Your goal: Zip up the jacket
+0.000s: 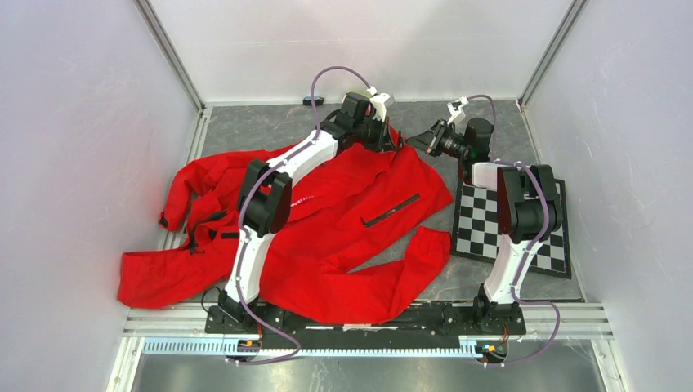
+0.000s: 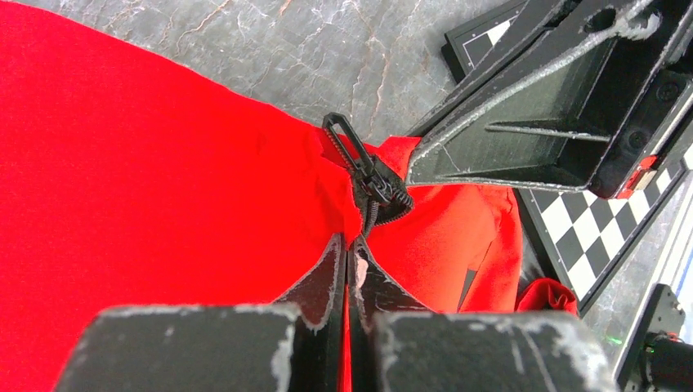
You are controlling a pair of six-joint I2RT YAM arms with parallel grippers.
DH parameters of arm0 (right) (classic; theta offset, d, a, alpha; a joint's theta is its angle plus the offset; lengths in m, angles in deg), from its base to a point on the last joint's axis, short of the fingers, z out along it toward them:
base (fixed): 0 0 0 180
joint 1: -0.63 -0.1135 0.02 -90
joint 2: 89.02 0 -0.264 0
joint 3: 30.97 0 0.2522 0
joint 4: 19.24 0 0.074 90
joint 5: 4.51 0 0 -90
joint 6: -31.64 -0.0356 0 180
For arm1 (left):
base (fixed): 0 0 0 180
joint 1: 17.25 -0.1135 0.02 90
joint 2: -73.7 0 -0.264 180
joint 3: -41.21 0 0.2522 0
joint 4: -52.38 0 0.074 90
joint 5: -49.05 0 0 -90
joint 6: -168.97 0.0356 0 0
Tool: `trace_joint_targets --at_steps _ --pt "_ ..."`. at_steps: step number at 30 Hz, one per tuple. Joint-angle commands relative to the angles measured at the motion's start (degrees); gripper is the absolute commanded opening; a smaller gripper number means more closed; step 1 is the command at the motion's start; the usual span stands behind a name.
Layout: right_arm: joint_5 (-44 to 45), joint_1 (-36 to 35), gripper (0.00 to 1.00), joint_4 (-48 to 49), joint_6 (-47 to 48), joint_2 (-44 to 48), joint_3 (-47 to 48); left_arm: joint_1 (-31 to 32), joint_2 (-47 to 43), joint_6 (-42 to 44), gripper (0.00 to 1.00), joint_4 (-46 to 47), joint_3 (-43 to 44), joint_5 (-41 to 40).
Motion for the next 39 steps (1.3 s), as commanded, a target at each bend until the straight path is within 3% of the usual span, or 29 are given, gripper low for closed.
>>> trace_joint_targets --at_steps 1,12,17,20,25,28,35,39 --pt "1.2 1.6 0.00 12.5 -1.2 1.6 -0.3 -0.5 -2.5 -4.7 0.03 -1.3 -2.4 1.7" --pt "2.4 1.6 0.00 13.7 -0.9 1.5 -1.4 -0.9 -7.8 -4.5 0.02 5.1 -9.3 -0.8" --pt "-1.8 1.5 0.00 21.5 -1.6 1.8 -3.2 -1.1 -5.5 -6.2 0.07 1.3 -4.7 3.2" --pt "-4.1 1.5 0.00 27.2 -5.1 0.1 -2.7 -1.9 -5.2 -9.4 0.16 2.5 -4.8 4.6" --pt "-3.2 1.2 0.00 25.7 -3.6 0.4 -3.2 -2.4 -4.0 -11.6 0.15 2.1 -2.5 7.0" --pt "-2.6 0.9 0.00 20.0 0.8 1.2 -2.6 -2.5 -4.8 -12.4 0.29 2.6 -2.1 7.7" --pt "-3.0 0.5 0.00 19.0 1.5 1.4 -2.1 -3.5 -7.3 -11.5 0.56 4.5 -2.0 6.2" --pt "-2.8 0.2 0.00 17.7 2.5 1.9 -2.4 -3.1 -6.5 -12.3 0.64 6.0 0.3 5.6"
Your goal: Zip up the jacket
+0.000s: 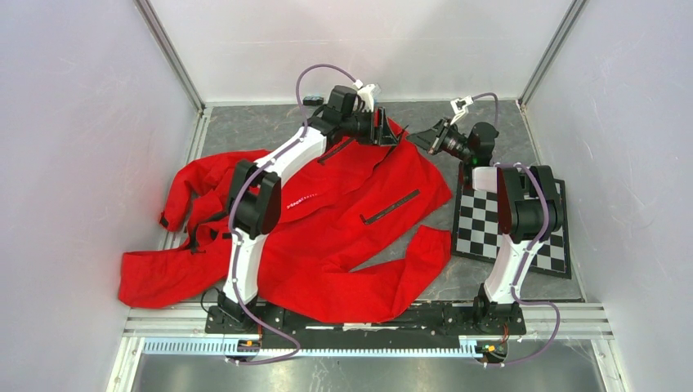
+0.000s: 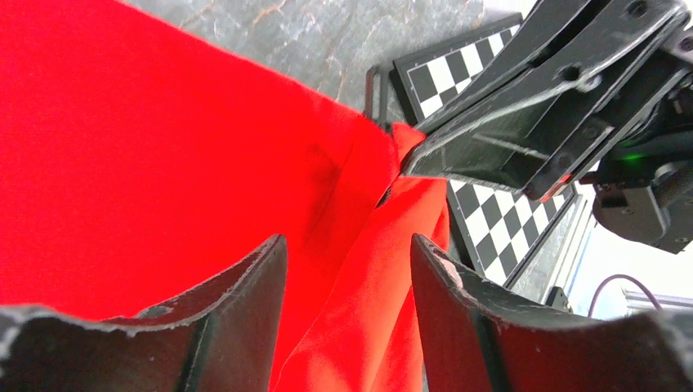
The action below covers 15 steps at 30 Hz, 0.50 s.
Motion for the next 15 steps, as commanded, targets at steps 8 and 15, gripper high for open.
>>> trace_joint_targets --at_steps 8,15 --pt "0.9 -0.9 0.00 -3.8 4.9 2.5 2.9 1.5 1.7 2.6 0.88 1.6 12.5 -6.5" --pt "1.0 -1.3 0.00 -4.4 4.8 3.4 3.1 7.3 3.7 13.3 0.94 -5.9 20.0 -29.8"
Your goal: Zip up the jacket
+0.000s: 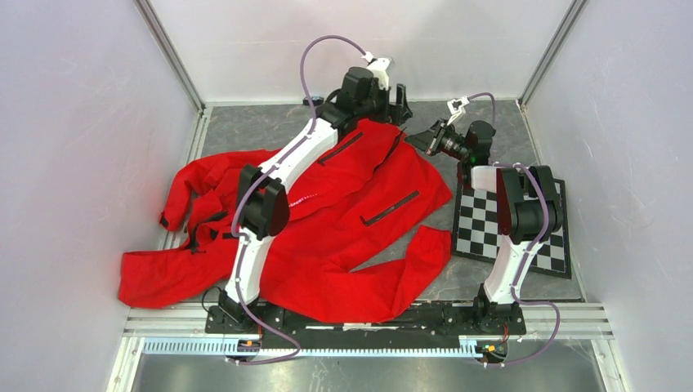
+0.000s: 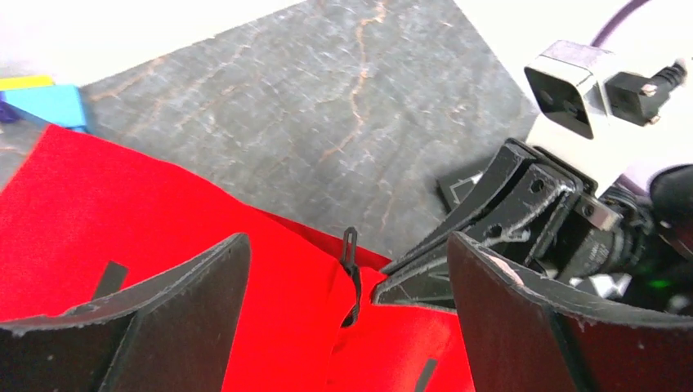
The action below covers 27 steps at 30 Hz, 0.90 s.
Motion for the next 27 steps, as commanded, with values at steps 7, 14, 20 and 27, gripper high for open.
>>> trace_joint_targets --at_steps 7,14,20,27 --pt "0.7 -0.7 0.00 0.3 1.2 2.7 2.8 5.2 5.5 8.1 0.65 -8.5 13.0 -18.6" --pt "1.0 -0.7 0.00 -0.7 2.0 3.2 3.0 7.2 7.8 13.2 0.57 -9.1 15.4 -21.0" --pt "0.9 -0.7 0.00 -0.5 2.1 3.4 3.0 8.2 9.3 15.6 0.58 -10.2 17.5 -21.4" --pt "0.8 -0.7 0.00 -0.6 2.0 4.1 3.1 8.9 11.3 15.8 0.61 -10.9 17.9 -20.2"
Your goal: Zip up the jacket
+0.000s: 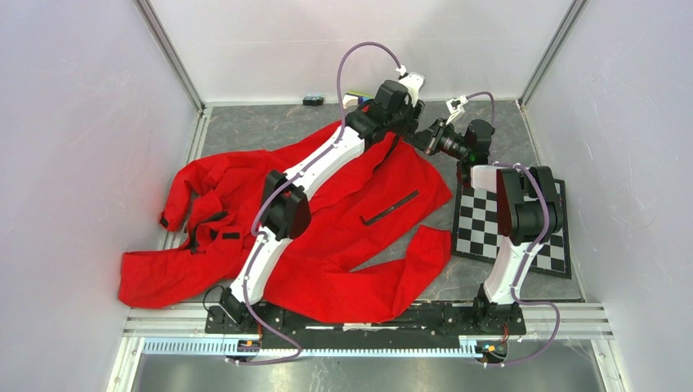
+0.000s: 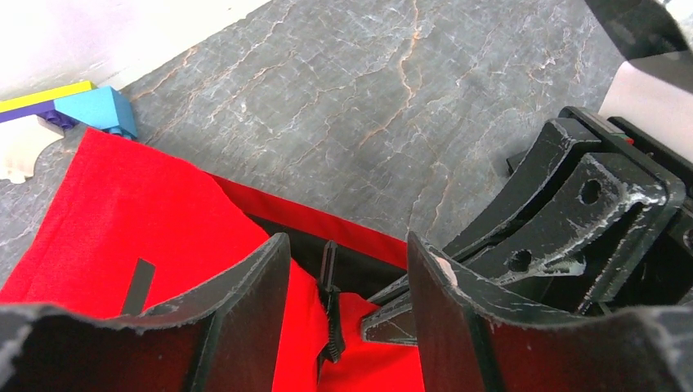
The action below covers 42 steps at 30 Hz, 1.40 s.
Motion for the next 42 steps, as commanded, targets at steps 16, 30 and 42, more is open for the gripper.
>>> trace_joint_targets --at_steps 16,30,42 --pt "0.4 -0.4 0.00 0.8 1.9 4.3 2.2 1.7 3.4 5.2 0.50 -3.8 5.6 -4.8" --pt "0.6 -0.5 0.00 -0.7 2.9 3.8 2.9 2.0 3.8 5.6 0.37 -7.2 7.6 -7.6" --pt "1.7 -1.1 0.00 -3.6 3.8 4.7 3.6 2.0 2.0 4.7 0.33 -6.5 7.6 -7.8"
